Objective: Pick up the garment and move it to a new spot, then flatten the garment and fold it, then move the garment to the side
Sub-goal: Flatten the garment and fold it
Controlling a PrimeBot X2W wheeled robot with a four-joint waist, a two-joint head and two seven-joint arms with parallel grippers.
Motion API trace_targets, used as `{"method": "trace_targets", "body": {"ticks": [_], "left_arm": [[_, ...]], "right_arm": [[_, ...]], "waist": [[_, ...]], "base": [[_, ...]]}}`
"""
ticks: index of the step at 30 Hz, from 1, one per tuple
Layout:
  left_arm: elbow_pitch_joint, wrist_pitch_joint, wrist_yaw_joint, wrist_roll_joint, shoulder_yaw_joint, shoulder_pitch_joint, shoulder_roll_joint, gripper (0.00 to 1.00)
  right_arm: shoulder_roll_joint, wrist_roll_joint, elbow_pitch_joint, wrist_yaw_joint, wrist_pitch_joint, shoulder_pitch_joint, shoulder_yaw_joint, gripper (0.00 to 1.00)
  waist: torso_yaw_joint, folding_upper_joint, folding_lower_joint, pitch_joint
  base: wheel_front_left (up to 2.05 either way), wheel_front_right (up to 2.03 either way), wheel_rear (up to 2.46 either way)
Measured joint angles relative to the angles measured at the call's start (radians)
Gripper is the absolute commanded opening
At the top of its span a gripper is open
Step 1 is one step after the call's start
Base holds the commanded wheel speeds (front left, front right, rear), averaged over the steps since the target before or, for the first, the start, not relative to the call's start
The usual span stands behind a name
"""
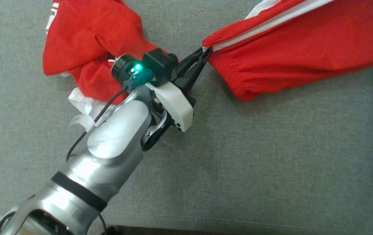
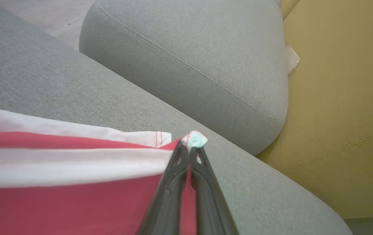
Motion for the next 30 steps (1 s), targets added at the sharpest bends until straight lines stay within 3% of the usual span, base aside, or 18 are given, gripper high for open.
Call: {"method": "trace_targets", "body": {"ticks": [8, 9, 10, 11, 17, 21, 25, 30], "left_arm": [[0.055, -0.013, -0.008, 0.000, 0.000, -0.037, -0.019, 0.00], [0.063, -0.013, -0.008, 0.000, 0.000, -0.041, -0.020, 0.00], [0.071, -0.013, -0.008, 0.000, 0.000, -0.043, -0.021, 0.26], [0.085, -0.015, -0.007, 0.000, -0.001, -0.046, -0.025, 0.96], [0.121, -0.023, -0.007, 0.000, 0.005, -0.046, -0.024, 1.00], [0.127, -0.031, 0.003, 0.000, 0.025, -0.043, -0.019, 1.00], [0.115, -0.032, 0.027, -0.014, 0.081, -0.017, 0.000, 1.00], [-0.006, -0.032, 0.069, -0.026, 0.205, 0.070, 0.030, 1.00]], "right_arm": [[0.022, 0.024, 0.090, 0.000, -0.043, -0.065, 0.066, 0.00], [0.024, 0.027, 0.102, 0.000, -0.043, -0.072, 0.076, 0.04], [0.025, 0.031, 0.115, 0.000, -0.045, -0.078, 0.083, 0.85], [0.032, 0.043, 0.147, 0.000, -0.045, -0.083, 0.091, 1.00], [0.058, 0.079, 0.203, 0.000, -0.099, -0.083, 0.105, 1.00], [0.069, 0.116, 0.206, 0.000, -0.198, -0.074, 0.104, 1.00], [0.110, 0.150, 0.187, 0.000, -0.276, -0.048, 0.104, 1.00], [0.129, 0.208, 0.165, 0.000, -0.342, 0.039, 0.058, 1.00]], "waist": [[0.021, 0.0000, -0.0001, 0.033], [0.022, 0.0000, 0.0000, 0.036], [0.022, 0.0000, 0.0000, 0.038], [0.021, 0.0000, 0.0000, 0.039], [0.004, 0.0000, -0.0002, 0.015], [-0.011, 0.0000, -0.0002, -0.024], [-0.036, 0.0000, -0.0003, -0.073], [-0.075, 0.0000, -0.0004, -0.144]], "base": [[0.00, 0.00, 0.00], [0.00, 0.00, 0.00], [0.00, 0.00, 0.00], [0.00, 0.00, 0.00], [0.00, 0.00, 0.00], [0.00, 0.00, 0.00], [0.00, 0.00, 0.00], [0.00, 0.00, 0.00]]}}
